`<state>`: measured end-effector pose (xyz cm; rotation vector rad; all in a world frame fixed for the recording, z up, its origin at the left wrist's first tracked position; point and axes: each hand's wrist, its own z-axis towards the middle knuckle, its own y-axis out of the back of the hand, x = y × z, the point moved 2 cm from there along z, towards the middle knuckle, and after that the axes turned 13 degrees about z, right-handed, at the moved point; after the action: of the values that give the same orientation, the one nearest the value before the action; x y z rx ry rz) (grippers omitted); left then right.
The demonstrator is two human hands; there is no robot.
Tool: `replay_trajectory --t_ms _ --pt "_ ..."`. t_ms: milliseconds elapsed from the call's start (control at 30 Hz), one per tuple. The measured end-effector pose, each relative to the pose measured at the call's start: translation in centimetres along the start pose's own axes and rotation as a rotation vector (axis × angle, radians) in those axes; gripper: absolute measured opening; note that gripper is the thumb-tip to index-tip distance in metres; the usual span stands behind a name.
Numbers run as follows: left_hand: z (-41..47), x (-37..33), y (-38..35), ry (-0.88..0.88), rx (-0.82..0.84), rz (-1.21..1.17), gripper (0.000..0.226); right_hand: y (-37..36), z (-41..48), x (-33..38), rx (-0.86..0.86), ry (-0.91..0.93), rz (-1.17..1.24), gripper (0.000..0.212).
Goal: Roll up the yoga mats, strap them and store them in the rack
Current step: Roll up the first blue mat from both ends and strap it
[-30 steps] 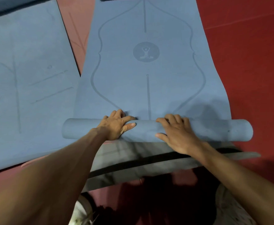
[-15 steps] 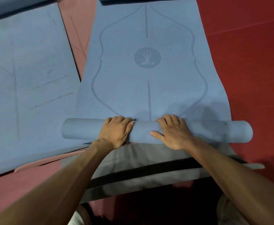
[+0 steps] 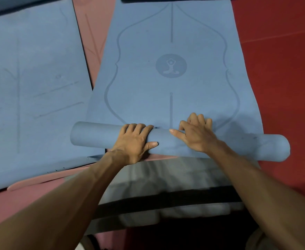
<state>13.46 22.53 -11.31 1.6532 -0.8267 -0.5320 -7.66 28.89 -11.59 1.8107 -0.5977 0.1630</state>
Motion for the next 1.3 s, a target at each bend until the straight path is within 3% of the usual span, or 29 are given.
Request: replay_trajectory --t_ms 133,233,333,567,700,967,1100,1300 --pt "1.7 1.1 1.0 -0.008 0.140 -0.040 0.094 -0.3 0.3 0.6 -0.204 0.072 -0.080 0.050" --pt "3.2 1.5 1.3 -0.003 0.207 -0.078 0.066 -0.7 -0.8 1.0 -0.410 0.148 -0.117 0.046" --pt "4.8 2.0 1.6 0.032 0.274 -0.190 0.053 -1.3 -1.5 1.0 -0.414 0.176 -0.115 0.046" --pt "7.0 3.0 1.7 0.109 0.197 -0.321 0.048 -2.4 -1.8 0.3 -0.326 0.182 -0.204 0.093" --pt "7.3 2.8 2.3 0.268 0.093 -0.374 0.035 -1.1 -0.3 0.3 -0.153 0.119 -0.236 0.115" --pt "5.9 2.1 3.2 0.204 0.065 -0.133 0.043 2.5 3.0 0.2 0.037 0.103 -0.117 0.086" --pt "3.5 1.8 3.3 0.111 0.031 -0.044 0.051 3.1 2.6 0.3 0.118 0.087 -0.050 0.084" --pt "-0.8 0.9 3.6 0.014 0.107 -0.023 0.063 2.6 -0.2 0.8 0.277 0.066 0.025 0.080"
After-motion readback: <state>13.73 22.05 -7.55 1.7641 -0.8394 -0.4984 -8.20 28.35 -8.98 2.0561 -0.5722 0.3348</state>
